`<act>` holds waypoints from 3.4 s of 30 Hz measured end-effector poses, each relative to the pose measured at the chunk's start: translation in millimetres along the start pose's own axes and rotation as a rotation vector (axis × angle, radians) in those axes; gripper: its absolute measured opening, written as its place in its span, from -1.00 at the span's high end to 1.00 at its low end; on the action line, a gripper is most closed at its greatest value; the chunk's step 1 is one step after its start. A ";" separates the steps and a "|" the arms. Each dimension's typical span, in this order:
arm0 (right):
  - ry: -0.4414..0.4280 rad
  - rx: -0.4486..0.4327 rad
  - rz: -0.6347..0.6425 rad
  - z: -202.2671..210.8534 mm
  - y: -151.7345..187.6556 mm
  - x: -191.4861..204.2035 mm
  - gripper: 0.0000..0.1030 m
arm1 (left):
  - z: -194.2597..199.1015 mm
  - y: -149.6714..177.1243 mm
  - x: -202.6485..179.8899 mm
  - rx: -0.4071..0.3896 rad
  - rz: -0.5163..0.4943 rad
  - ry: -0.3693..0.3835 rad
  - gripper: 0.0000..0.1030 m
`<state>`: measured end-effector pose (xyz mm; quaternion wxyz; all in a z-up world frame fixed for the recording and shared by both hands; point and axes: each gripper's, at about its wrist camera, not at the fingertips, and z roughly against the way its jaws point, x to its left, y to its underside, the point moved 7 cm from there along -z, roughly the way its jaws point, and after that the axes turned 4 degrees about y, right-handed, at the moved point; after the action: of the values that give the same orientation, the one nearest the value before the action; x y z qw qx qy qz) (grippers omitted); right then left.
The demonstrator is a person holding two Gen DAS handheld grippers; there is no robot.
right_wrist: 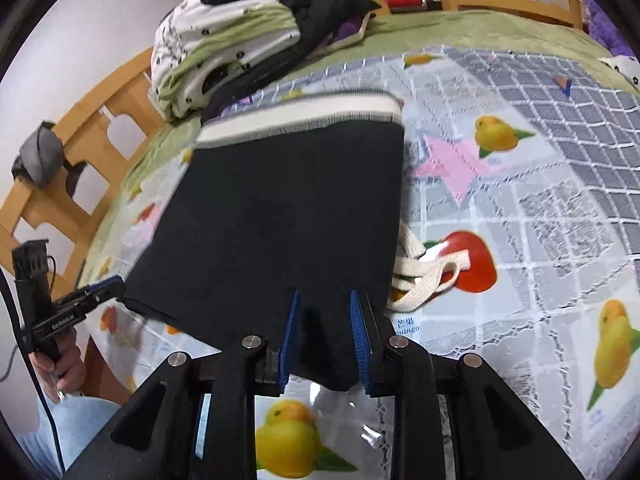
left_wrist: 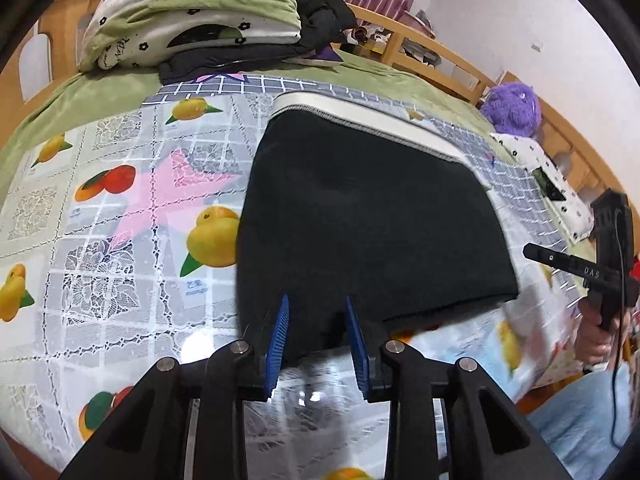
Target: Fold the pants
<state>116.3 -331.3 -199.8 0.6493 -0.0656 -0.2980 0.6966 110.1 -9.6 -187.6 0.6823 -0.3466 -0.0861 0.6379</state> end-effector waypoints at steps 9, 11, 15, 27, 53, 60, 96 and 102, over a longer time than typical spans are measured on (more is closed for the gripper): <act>0.123 -0.111 0.016 78.3 -20.8 37.2 -0.12 | 53.6 -18.0 -59.7 -0.072 -0.022 0.022 -0.10; 0.144 -0.139 0.022 97.2 -20.7 48.0 -0.26 | 68.1 -16.2 -76.0 -0.087 -0.037 0.024 -0.18; 0.176 -0.196 0.043 125.9 -12.0 71.5 -0.45 | 85.9 -10.7 -89.4 -0.111 -0.049 -0.007 -0.28; 0.309 -0.243 0.052 147.2 29.1 99.3 -0.89 | 122.0 14.9 -83.9 -0.144 -0.060 -0.150 -0.41; 0.383 -0.279 0.063 169.9 38.2 108.8 -0.89 | 130.7 17.2 -85.6 -0.171 -0.109 -0.226 -0.41; 0.383 -0.279 0.066 170.5 38.9 110.9 -0.89 | 130.5 17.0 -86.1 -0.171 -0.109 -0.226 -0.41; 0.377 -0.278 0.061 170.2 39.3 113.9 -0.89 | 131.0 16.9 -82.9 -0.165 -0.128 -0.231 -0.41; 0.378 -0.279 0.064 169.7 40.0 115.6 -0.89 | 131.9 15.8 -80.1 -0.165 -0.133 -0.230 -0.41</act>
<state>-16.6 -277.3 -47.6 0.6558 -0.2933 -0.2625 0.6442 9.7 -37.1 -72.6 0.6780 -0.3196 -0.2387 0.6175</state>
